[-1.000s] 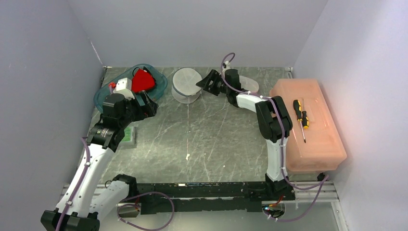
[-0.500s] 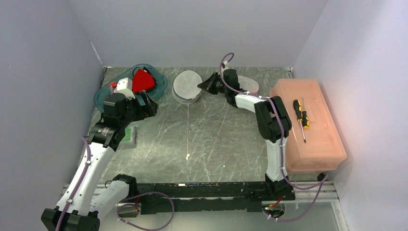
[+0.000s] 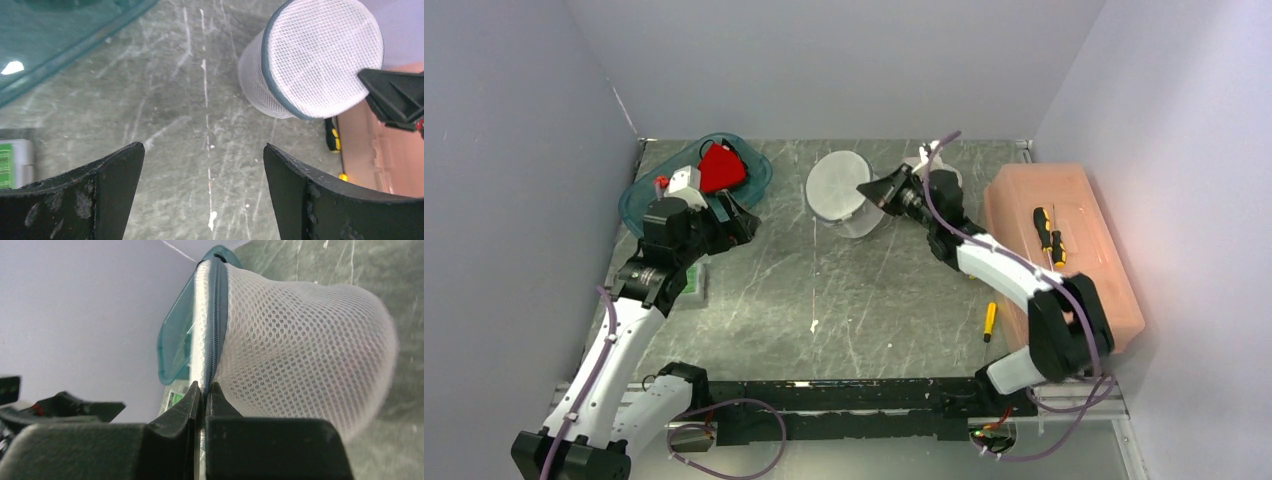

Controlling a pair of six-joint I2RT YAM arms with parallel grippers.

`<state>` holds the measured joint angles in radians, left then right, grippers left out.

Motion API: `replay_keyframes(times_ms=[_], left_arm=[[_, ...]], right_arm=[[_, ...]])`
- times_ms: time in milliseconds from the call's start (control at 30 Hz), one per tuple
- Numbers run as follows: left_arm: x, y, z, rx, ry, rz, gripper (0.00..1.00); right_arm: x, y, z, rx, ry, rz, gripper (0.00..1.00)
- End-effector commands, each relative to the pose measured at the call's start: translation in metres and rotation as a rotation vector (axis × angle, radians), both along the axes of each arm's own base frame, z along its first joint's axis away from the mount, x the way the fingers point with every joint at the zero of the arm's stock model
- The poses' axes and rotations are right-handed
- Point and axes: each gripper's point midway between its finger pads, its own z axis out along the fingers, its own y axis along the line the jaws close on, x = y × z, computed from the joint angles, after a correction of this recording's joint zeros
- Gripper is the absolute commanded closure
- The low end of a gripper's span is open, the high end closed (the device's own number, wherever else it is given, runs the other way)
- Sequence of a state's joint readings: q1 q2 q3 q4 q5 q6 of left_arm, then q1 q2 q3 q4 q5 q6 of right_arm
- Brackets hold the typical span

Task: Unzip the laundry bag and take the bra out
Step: Move the laundry bag to the center of the board.

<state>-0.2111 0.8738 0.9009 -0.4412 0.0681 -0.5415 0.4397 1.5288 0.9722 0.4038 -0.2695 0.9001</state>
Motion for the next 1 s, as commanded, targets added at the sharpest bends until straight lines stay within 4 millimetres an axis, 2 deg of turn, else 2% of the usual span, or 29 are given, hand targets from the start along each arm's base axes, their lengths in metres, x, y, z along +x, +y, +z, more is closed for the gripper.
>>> replay_keyframes(times_ms=[0, 133, 200, 300, 433, 700, 900, 967], left_arm=[[-0.01, -0.04, 0.004, -0.221, 0.013, -0.109, 0.05], [-0.026, -0.077, -0.013, -0.349, 0.074, -0.142, 0.05], [-0.033, -0.094, -0.019, -0.413, 0.09, -0.137, 0.05], [-0.04, -0.11, -0.027, -0.509, 0.115, -0.096, 0.05], [-0.05, -0.125, -0.044, -0.608, 0.16, -0.053, 0.05], [-0.06, -0.182, -0.077, -0.699, 0.279, -0.118, 0.05], [-0.052, -0.209, -0.078, -0.712, 0.289, -0.15, 0.05], [-0.05, -0.214, -0.078, -0.711, 0.291, -0.149, 0.1]], right_arm=[[-0.036, -0.017, 0.017, 0.07, -0.042, -0.097, 1.0], [-0.075, -0.03, 0.002, 0.136, -0.01, -0.184, 1.0], [-0.087, -0.033, -0.006, 0.166, 0.011, -0.207, 1.0], [-0.1, -0.039, -0.016, 0.218, 0.047, -0.256, 1.0], [-0.112, -0.047, -0.039, 0.262, 0.117, -0.306, 1.0], [-0.128, -0.066, -0.069, 0.282, 0.171, -0.355, 1.0], [-0.141, -0.078, -0.079, 0.261, 0.171, -0.36, 1.0], [-0.144, -0.08, -0.083, 0.253, 0.175, -0.361, 1.0]])
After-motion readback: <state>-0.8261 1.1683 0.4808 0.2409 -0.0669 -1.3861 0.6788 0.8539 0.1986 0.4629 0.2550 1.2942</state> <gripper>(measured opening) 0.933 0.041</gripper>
